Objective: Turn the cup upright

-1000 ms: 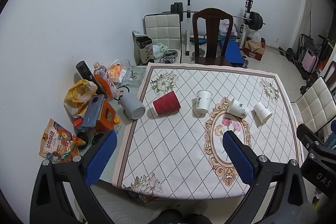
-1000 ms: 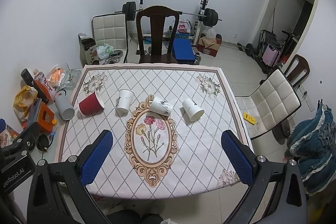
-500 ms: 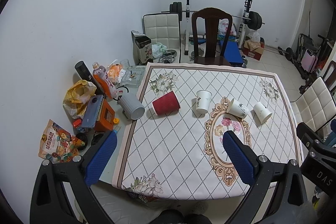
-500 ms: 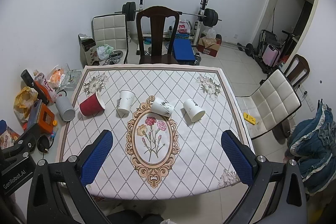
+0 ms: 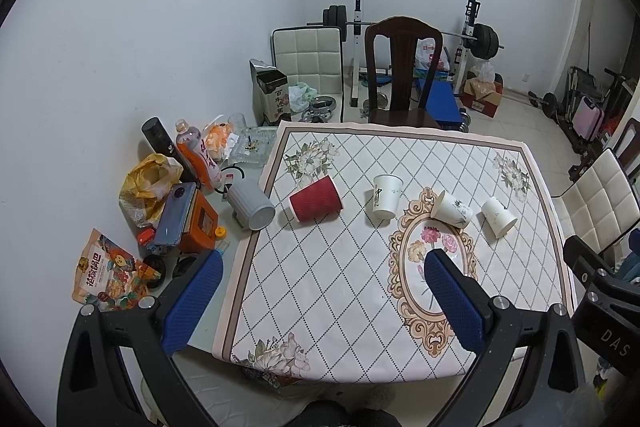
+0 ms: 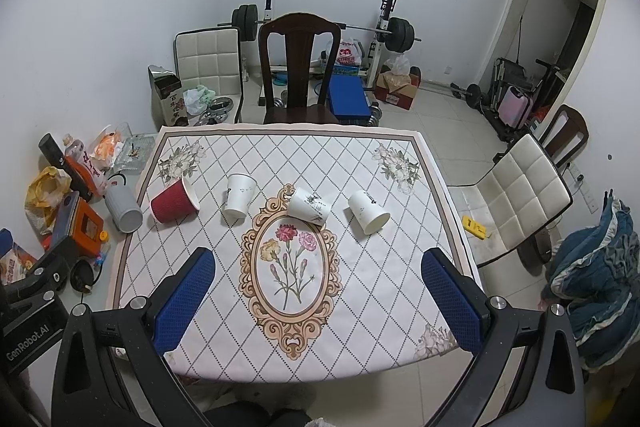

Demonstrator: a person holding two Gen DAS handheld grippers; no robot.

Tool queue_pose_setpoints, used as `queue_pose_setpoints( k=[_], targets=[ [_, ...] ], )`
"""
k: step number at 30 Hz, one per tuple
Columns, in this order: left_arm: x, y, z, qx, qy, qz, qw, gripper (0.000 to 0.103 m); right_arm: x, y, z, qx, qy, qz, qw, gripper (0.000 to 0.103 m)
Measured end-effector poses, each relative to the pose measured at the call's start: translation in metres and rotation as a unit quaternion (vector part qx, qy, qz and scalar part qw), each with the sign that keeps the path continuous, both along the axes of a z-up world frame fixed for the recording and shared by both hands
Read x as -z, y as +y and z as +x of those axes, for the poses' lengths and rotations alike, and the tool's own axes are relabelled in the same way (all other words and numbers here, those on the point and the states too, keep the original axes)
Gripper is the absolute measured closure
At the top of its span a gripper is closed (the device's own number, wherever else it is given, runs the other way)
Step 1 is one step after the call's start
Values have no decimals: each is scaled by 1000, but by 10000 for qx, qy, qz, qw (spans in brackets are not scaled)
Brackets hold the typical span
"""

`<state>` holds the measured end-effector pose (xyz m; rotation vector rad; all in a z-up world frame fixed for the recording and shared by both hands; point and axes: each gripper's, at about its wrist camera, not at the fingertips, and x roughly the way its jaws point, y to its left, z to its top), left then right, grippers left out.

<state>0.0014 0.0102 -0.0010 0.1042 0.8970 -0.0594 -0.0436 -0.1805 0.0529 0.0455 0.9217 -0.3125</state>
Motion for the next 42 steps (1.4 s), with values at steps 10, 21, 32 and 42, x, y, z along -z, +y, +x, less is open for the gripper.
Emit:
queue_pose_setpoints(
  k=[10,21,32,42],
  targets=[
    [1,-2,2,-4,44,-10,10000,0,0,-2,-1,5,7,44,10000,0],
    [64,-7,24,-310,667,331,9967,0,52,-23,14,32,404,347,9986,0],
    [148,9,79,-423,1181,711,9895,0,185,-12,79,-161,1600,487,9858,0],
    [227,16,192,272,1573,1486,9759,0,280,10,167,-19,2418,470,9692,0]
  ],
)
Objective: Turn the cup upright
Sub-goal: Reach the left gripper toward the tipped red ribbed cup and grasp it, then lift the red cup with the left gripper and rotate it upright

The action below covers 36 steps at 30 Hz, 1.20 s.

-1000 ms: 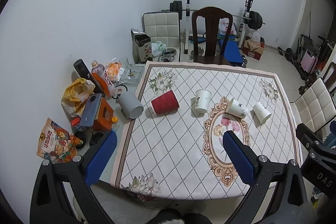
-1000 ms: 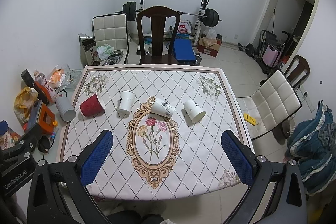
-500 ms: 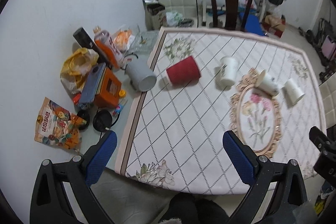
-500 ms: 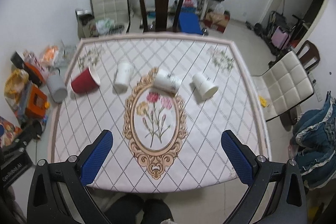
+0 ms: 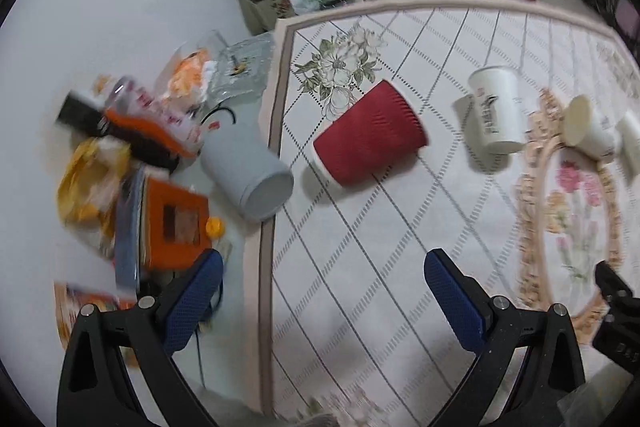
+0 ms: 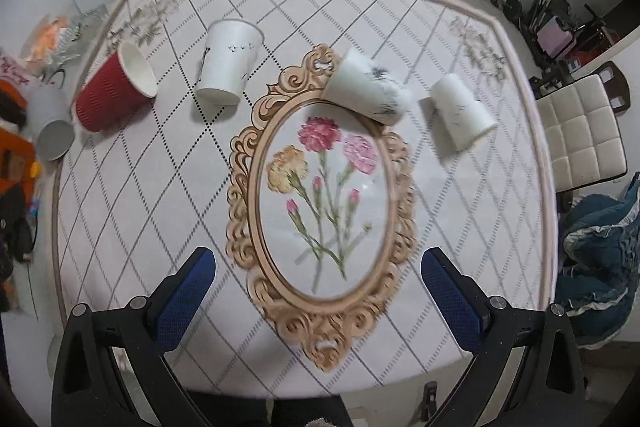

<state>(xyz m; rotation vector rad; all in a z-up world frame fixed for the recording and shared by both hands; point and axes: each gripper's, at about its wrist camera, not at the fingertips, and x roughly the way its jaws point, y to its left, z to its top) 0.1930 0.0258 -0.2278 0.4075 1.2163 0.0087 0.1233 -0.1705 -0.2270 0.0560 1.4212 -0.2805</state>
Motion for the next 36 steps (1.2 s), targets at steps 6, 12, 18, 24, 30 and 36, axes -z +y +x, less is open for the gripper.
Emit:
queue_pose_setpoints(
  k=[6,12,18,24,30,36],
  targets=[
    [43,-1,55,645,252,312,9971,1,41,6,47,60,356,26,9993,0],
    [68,-19,86,1605,392,579,9846,12,72,1,79,148,616,19,9980,0],
    [97,-34,104,2309,639,850,9672,15,91,-9,99,207,817,-49,9964,0],
    [120,-41,111,2556,848,904,9588,29,97,-16,104,261,858,-144,9959,0],
    [115,-45,111,2580,699,727,9609,30,101,-28,99,429,896,-177,9949,0],
    [106,-42,104,2457,683,562,9653,30,95,-36,88,520,881,-276,9944,0]
  ],
)
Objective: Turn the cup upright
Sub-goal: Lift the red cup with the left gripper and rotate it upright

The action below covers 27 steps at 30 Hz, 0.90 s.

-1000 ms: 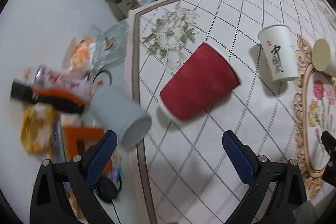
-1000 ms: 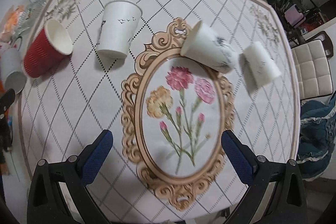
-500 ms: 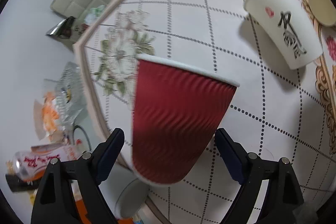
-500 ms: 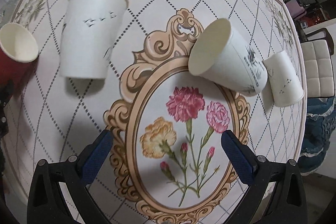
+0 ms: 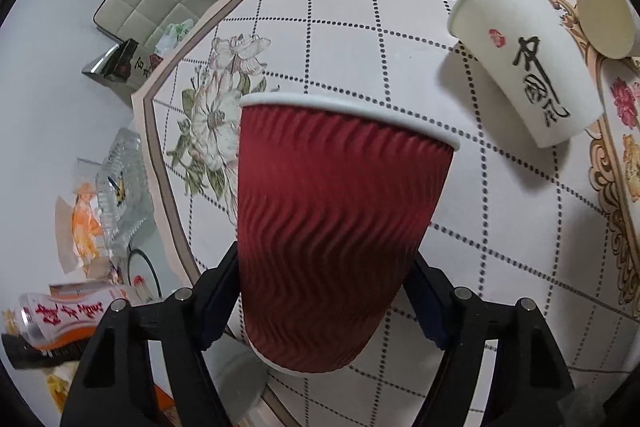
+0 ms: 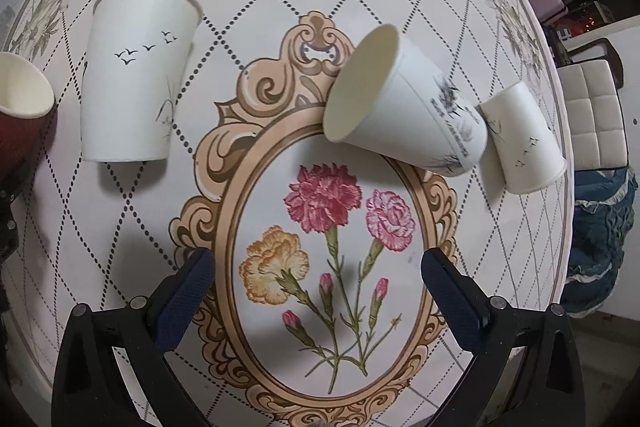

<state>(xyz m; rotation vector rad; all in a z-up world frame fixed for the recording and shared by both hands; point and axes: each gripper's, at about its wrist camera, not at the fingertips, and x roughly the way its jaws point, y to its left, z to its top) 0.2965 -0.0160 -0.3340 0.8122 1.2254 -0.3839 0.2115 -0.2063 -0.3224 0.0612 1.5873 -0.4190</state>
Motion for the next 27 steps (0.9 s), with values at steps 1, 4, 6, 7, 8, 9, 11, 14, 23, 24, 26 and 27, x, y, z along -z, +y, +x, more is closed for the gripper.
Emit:
queue_pose_setpoints(
  k=[1,4,6,7,8,9,11,14,23,24,26,27],
  targets=[
    [-2,3,-1,-138,44,-36,9999,30,-2,2,-1,16,-6,-12,10000,0],
    [-9,10,-6,-481,114,-171,9986,30,-10,3,-9,87,-47,-22,9999,0],
    [-16,14,-13,-678,137,-281,9972,30,-13,3,-15,132,-85,-7,9999,0],
    [-19,15,-18,-754,132,-313,9966,30,-14,2,-18,150,-107,10,9998,0],
    [-24,17,-24,-861,134,-366,9955,30,-16,2,-21,162,-124,20,9998,0],
    [-29,18,-30,-972,140,-428,9942,30,-18,2,-25,170,-142,27,9998,0],
    [-39,17,-43,-1166,143,-515,9917,30,-22,1,-32,177,-180,48,9997,0],
    [-53,19,-63,-1559,183,-683,9852,30,-29,-4,-43,165,-238,106,9995,0],
    [-63,6,-127,-2934,809,-1246,9444,30,-39,-39,-91,118,-402,250,9988,0],
    [-61,2,-133,-3058,908,-1321,9385,30,-38,-44,-95,131,-411,268,9987,0],
    [-56,-6,-147,-3326,1120,-1490,9245,30,-36,-54,-107,161,-423,306,9985,0],
    [-52,-10,-153,-3434,1228,-1570,9178,30,-34,-59,-113,176,-422,330,9984,0]
  ],
)
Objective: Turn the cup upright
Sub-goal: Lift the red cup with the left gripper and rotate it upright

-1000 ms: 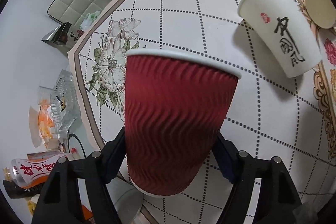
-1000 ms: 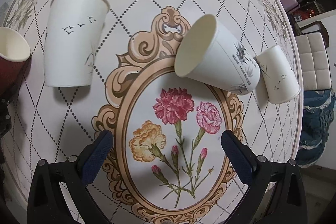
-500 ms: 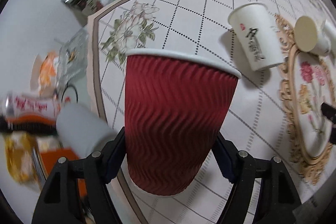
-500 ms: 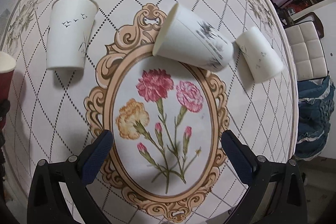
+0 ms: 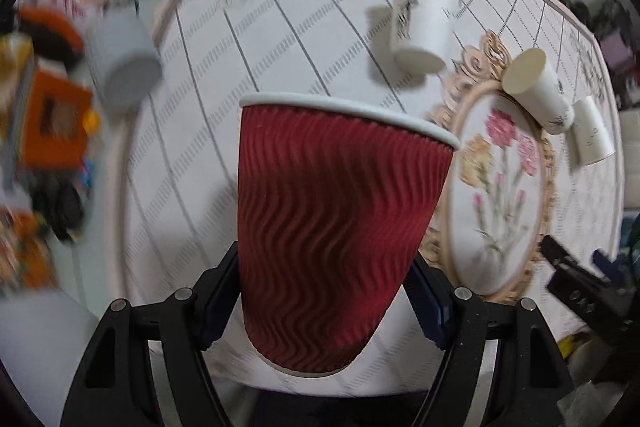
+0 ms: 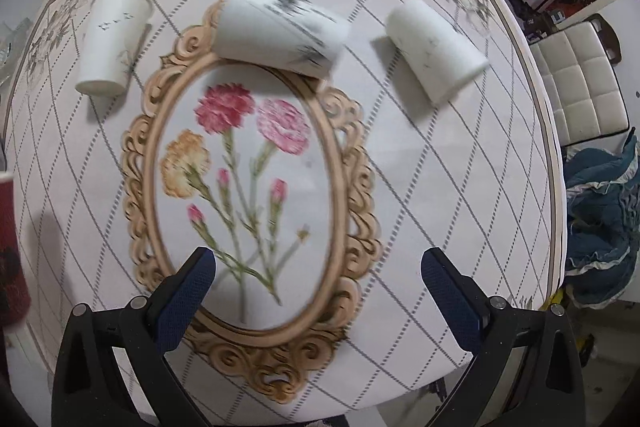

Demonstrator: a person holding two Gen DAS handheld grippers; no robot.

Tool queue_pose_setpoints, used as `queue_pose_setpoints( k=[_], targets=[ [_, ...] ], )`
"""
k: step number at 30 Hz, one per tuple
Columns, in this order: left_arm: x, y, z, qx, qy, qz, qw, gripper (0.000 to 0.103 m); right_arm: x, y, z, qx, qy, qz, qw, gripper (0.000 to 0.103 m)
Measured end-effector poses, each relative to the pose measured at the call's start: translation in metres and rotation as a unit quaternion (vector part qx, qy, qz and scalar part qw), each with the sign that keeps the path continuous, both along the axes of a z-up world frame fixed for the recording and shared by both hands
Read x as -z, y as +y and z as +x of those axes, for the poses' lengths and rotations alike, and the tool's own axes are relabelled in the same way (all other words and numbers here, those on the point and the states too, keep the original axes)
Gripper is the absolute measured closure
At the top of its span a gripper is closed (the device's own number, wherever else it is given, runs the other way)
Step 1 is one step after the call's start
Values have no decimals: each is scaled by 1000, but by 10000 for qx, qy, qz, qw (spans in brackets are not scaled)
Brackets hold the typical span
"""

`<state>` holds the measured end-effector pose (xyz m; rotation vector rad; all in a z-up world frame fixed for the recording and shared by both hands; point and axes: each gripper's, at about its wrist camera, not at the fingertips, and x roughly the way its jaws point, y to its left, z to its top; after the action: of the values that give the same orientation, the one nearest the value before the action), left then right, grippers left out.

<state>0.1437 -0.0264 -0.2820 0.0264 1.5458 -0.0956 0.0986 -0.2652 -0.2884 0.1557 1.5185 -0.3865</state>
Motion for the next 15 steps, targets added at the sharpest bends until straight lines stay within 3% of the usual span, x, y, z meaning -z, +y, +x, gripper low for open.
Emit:
queue_pose_setpoints(
  k=[5,10,15],
  targets=[
    [19,-21,-22,-428,337,-372,9978,30,15,-21,-22,62,53,62,9999,0],
    [49,-28,-31,-966,691,-762,9900,30,31,-35,-39,151,180,80,9997,0],
    [65,-36,-34,-885,666,-713,9913,29,40,-43,-51,147,287,-17,9995,0]
  ],
)
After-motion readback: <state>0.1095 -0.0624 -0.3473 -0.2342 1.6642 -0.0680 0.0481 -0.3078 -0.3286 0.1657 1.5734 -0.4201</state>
